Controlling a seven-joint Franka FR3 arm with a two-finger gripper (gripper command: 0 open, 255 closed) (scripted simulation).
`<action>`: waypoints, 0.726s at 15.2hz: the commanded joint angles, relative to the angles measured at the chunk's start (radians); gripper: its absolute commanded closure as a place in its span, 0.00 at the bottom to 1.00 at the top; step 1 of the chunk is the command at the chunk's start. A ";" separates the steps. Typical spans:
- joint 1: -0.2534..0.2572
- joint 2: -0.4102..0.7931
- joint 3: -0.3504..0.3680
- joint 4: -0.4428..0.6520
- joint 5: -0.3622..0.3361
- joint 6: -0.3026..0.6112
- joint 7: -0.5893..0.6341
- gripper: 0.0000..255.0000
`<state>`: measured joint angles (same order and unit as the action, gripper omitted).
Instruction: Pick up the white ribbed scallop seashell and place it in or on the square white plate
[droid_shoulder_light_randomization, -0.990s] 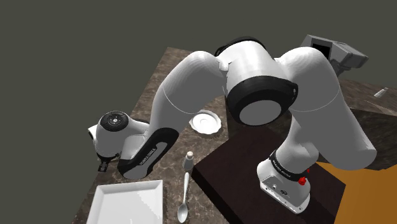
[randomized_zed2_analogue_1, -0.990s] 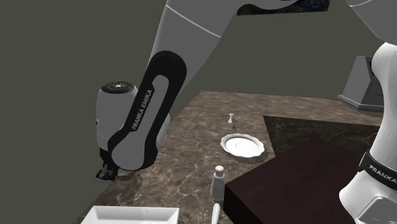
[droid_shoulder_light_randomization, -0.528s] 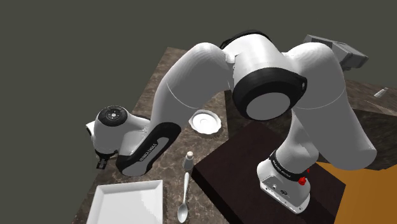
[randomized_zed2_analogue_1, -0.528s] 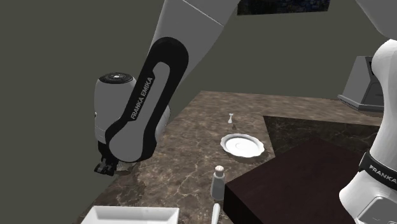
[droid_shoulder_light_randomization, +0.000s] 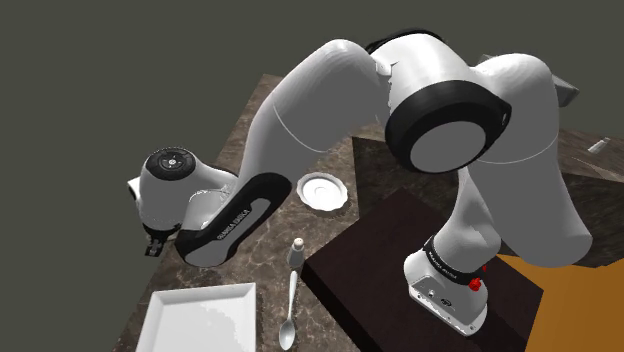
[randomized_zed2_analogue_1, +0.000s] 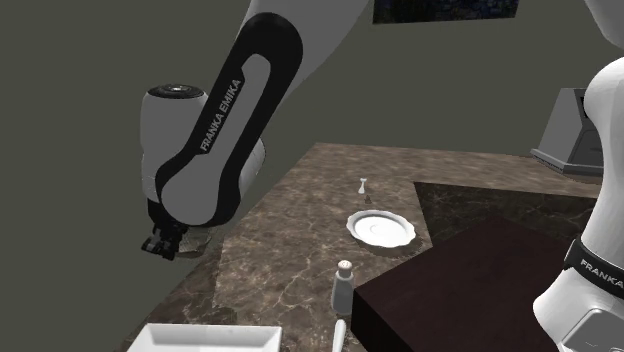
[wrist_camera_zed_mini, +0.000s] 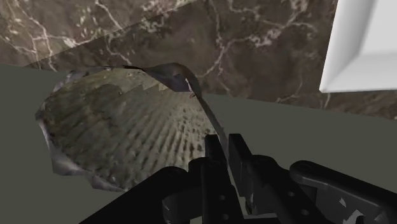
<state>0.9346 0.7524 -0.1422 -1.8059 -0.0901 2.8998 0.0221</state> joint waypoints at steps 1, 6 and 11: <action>0.002 -0.025 -0.001 -0.014 -0.001 -0.012 -0.001 1.00; 0.031 -0.080 -0.014 -0.054 -0.008 -0.028 0.019 1.00; 0.183 -0.163 -0.080 -0.185 -0.042 0.001 0.145 1.00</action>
<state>1.0862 0.6058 -0.2072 -1.9624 -0.1243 2.8925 0.1396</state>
